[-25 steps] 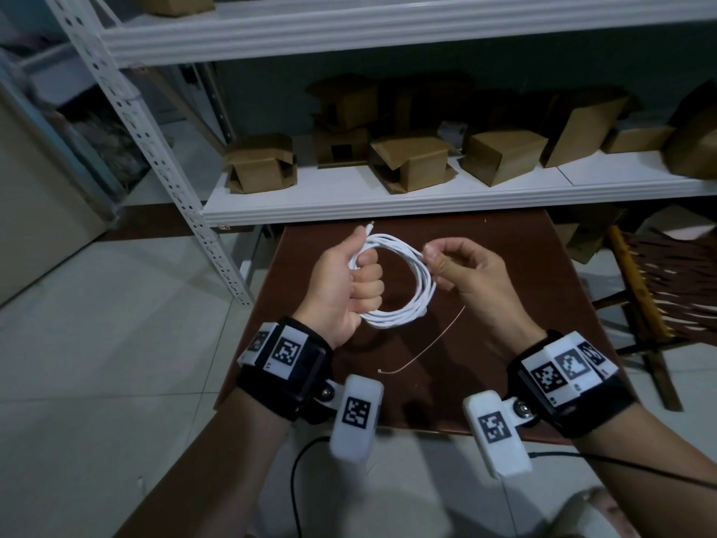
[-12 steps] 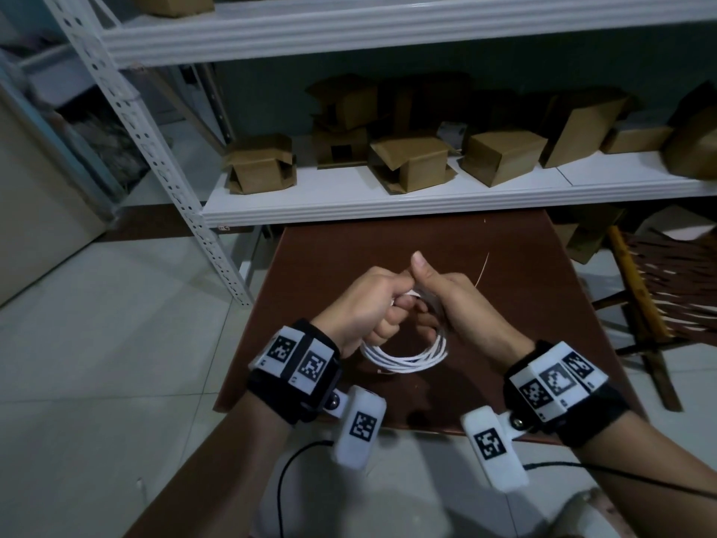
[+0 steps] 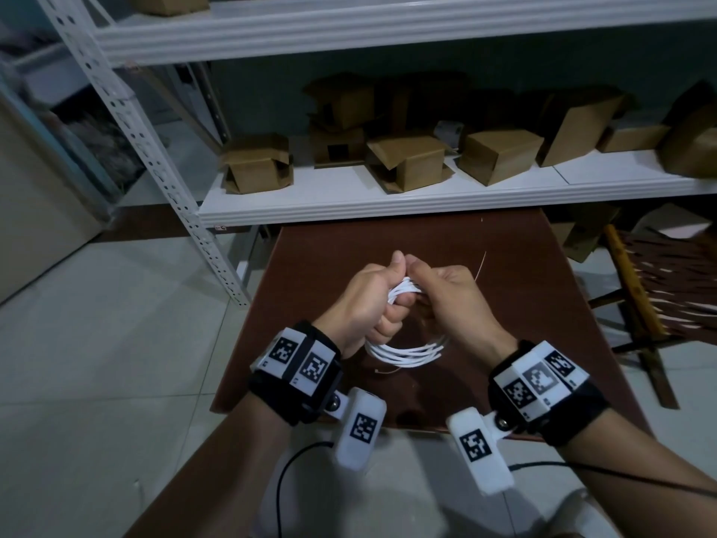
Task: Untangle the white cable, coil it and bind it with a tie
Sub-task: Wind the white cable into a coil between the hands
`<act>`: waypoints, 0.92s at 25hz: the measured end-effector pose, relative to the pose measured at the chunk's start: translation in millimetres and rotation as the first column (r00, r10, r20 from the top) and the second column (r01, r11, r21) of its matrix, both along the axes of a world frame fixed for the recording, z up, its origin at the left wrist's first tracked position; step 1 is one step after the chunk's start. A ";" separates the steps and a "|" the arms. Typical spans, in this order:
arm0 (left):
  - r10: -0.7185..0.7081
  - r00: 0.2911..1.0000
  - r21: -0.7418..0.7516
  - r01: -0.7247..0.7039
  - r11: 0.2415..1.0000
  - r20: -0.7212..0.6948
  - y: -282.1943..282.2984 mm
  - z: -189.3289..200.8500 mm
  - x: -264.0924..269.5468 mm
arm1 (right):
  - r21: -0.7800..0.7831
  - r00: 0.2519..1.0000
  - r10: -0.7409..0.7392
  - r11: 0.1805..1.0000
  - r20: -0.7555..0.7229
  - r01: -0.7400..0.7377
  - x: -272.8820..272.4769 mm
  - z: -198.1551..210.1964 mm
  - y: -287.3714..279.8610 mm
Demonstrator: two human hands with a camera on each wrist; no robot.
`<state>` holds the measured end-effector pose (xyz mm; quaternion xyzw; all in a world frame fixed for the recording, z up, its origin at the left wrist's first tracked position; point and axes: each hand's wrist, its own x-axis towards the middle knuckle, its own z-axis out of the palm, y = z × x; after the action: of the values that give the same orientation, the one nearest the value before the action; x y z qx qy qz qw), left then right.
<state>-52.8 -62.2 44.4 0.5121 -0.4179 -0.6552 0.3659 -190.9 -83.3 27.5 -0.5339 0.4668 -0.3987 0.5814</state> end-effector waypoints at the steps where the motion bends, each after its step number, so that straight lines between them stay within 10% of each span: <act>1: -0.002 1.000 -0.005 0.002 1.000 -0.001 0.5 0.1 0.0 | -0.003 1.000 0.004 1.000 0.006 -0.004 0.2 -0.5 -0.2; 23: -0.025 0.982 -0.072 0.039 0.997 0.189 0.5 -9.0 -1.7 | 0.134 0.999 0.032 0.991 -0.032 -0.028 -2.5 11.8 8.4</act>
<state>-54.5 -61.6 35.5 0.5507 -0.4832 -0.5936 0.3332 -193.4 -74.9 39.3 -0.5075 0.4943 -0.3486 0.6136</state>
